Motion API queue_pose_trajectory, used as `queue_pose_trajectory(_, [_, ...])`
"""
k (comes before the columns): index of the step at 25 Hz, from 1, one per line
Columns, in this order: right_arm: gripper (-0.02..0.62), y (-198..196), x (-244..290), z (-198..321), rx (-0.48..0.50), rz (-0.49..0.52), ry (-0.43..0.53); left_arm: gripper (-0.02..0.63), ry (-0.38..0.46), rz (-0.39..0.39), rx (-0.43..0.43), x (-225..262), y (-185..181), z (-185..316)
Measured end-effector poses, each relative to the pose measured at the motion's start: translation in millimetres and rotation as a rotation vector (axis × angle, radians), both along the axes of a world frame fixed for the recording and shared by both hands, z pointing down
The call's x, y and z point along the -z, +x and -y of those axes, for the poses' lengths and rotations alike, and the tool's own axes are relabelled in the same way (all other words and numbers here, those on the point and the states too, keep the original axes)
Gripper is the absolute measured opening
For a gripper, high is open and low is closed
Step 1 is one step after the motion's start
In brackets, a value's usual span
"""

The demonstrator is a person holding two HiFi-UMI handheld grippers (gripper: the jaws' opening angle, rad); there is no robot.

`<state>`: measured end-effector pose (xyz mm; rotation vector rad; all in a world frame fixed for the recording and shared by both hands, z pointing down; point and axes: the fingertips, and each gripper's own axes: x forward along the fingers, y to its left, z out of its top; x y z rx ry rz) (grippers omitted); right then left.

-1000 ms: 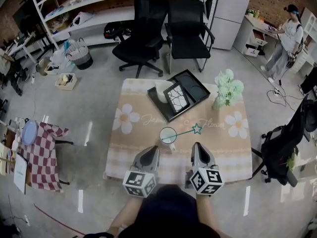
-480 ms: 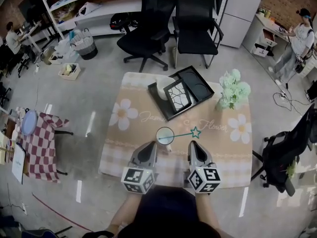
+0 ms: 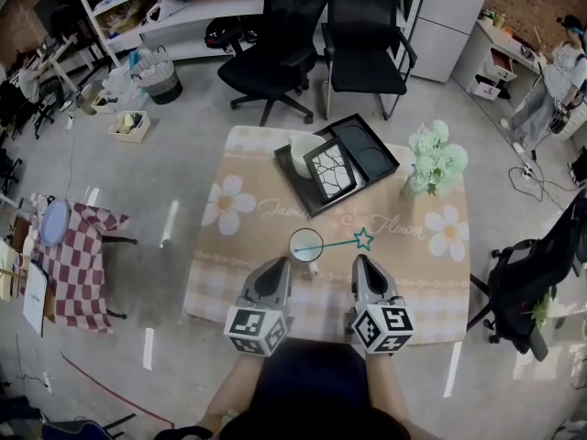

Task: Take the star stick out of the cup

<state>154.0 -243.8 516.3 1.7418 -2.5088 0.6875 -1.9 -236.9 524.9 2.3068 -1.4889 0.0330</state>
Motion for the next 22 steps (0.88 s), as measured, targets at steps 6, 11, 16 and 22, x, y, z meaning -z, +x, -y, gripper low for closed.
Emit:
queue_pose_trajectory(6, [0.005,-4,15,-2,-0.019,-0.019,0.019,0.011,-0.003,-0.002,-0.039,10,-2,5])
queue_pose_trajectory(11, [0.009,-6,27,-3,-0.003,-0.038,0.018,0.011,-0.001,-0.010,-0.067,20,-2,12])
queue_pose_trajectory(16, [0.078,-5,26,-3,0.020,-0.012,0.009,0.011,-0.009,-0.010,-0.098,20,3,14])
queue_pose_trajectory(22, [0.173,-7,32,0,0.036,0.004,0.033,0.011,-0.014,-0.001,-0.105,19,1,18])
